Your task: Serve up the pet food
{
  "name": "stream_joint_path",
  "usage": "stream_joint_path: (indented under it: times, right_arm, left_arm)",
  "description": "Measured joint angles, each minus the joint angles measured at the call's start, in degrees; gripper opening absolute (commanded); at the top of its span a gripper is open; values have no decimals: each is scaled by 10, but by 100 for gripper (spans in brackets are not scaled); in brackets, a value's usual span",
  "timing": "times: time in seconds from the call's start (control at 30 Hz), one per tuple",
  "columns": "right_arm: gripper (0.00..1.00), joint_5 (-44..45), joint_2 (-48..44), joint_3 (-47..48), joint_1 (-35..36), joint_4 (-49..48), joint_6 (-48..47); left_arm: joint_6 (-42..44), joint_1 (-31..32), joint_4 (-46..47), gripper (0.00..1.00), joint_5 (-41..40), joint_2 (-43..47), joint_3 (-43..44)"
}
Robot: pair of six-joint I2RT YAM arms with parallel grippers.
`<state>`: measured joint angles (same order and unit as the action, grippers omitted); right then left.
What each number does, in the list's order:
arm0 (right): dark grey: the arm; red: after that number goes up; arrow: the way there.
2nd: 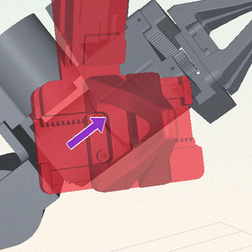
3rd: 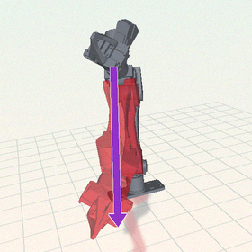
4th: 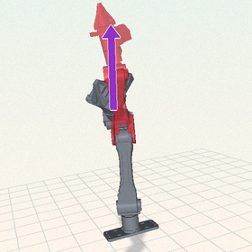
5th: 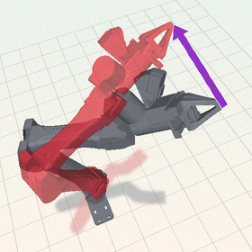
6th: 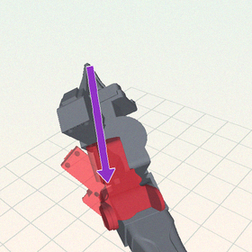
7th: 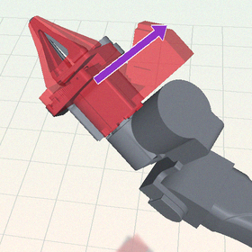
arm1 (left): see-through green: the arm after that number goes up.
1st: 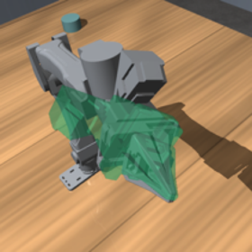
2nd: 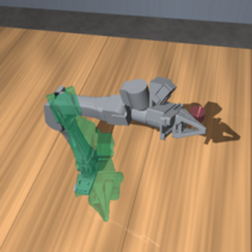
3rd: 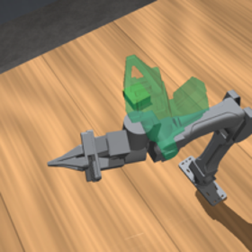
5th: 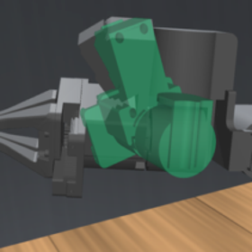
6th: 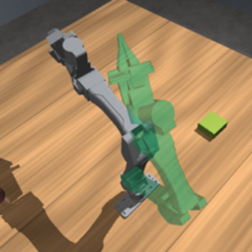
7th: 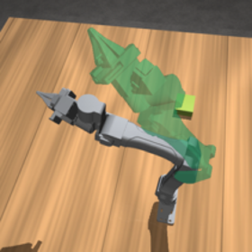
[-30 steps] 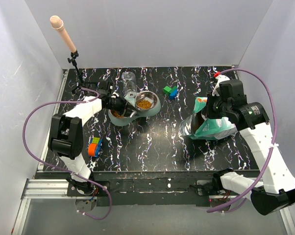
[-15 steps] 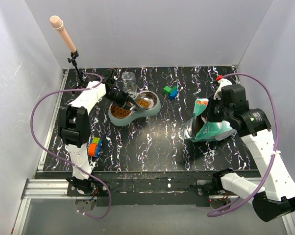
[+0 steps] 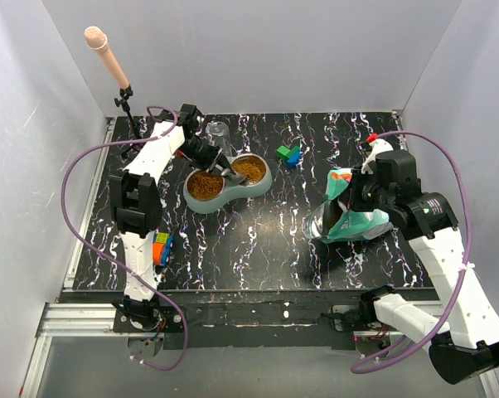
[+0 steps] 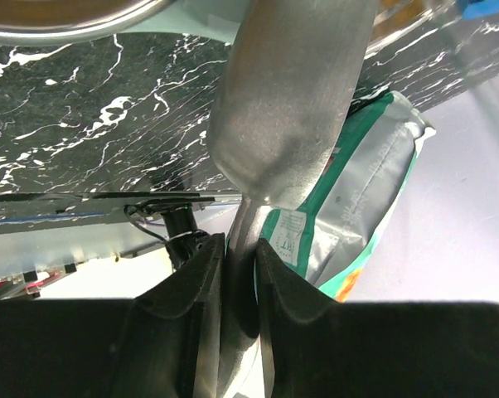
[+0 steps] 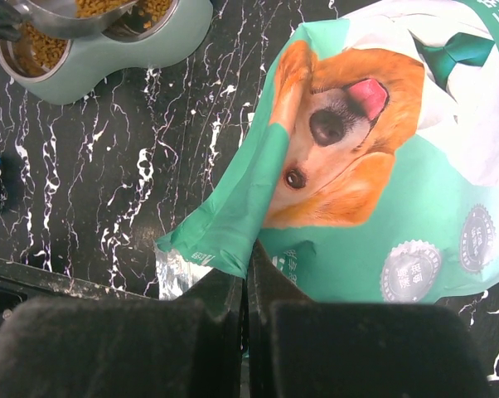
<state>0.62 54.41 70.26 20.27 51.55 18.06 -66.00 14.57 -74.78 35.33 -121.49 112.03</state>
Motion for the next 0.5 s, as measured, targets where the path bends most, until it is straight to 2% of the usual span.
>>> stream_joint_path:
  times: [0.2,0.5]
  right_arm:
    - [1,-1,-1,-3,0,-4,0]
    - [1,-5,-1,-3,0,-4,0]
  left_arm:
    - [-24,19,-13,0,-17,-57,83]
    - [-107,42,-21,0,-32,-67,115]
